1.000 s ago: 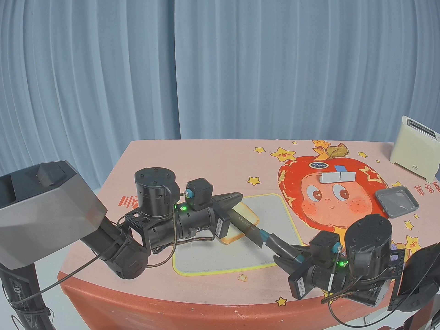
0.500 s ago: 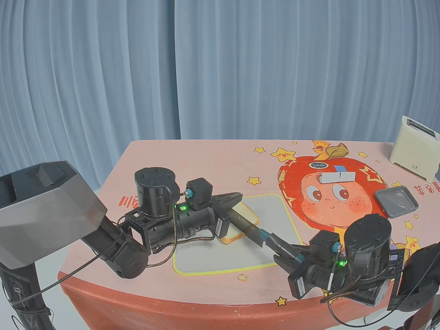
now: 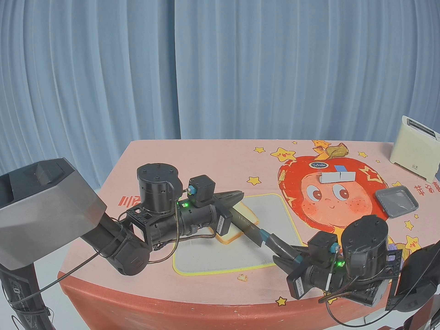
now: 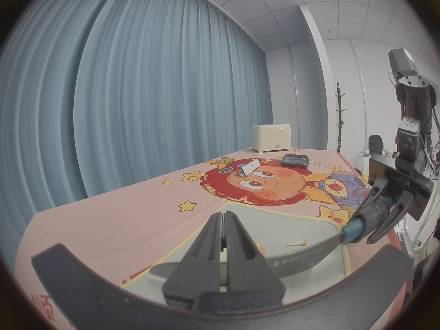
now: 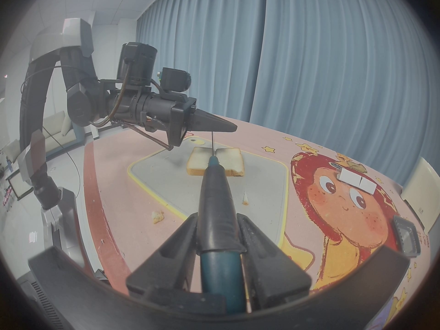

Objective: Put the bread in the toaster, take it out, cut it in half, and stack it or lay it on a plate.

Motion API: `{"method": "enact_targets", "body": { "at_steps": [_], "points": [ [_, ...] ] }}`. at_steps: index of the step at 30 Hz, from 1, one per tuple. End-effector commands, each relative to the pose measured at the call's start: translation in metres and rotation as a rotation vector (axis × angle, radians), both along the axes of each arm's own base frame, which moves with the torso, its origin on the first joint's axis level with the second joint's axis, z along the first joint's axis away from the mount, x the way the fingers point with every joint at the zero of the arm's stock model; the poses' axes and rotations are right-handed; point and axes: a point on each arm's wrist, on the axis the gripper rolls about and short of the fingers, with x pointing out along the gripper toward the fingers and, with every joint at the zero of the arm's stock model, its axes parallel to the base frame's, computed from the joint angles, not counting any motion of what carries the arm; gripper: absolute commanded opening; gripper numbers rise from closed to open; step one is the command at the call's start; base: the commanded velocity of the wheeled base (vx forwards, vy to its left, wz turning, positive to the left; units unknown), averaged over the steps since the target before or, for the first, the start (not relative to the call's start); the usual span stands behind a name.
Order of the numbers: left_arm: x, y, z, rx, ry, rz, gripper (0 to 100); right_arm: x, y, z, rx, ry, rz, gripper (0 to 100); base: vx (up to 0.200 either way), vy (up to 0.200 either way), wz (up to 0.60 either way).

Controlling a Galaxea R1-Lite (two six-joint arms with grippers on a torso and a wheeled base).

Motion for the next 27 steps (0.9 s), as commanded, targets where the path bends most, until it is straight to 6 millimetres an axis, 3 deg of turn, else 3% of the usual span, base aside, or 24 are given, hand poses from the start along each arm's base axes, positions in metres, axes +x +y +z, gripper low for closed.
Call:
{"method": "enact_targets", "body": {
  "at_steps": [1, 8, 19, 27],
  "points": [
    [-0.002, 0.002, 0.014, -0.027, -0.039, 0.003, 0, 0.001, 0.001, 0.002, 0.016, -0.004, -0.007, 0, 0.0, 0.0, 0.0],
    [-0.002, 0.004, 0.018, -0.034, -0.049, 0.006, 0, 0.003, 0.003, 0.005, 0.034, -0.004, -0.005, 0, 0.0, 0.0, 0.0],
    [-0.002, 0.004, -0.007, 0.012, 0.016, 0.01, 0, 0.003, 0.002, 0.006, 0.038, -0.002, -0.007, 0, 0.0, 0.0, 0.0],
    [0.002, 0.007, -0.009, 0.014, 0.018, 0.022, 0, 0.003, 0.006, 0.015, 0.093, -0.006, -0.009, 0, 0.0, 0.0, 0.0]
  ]
}}
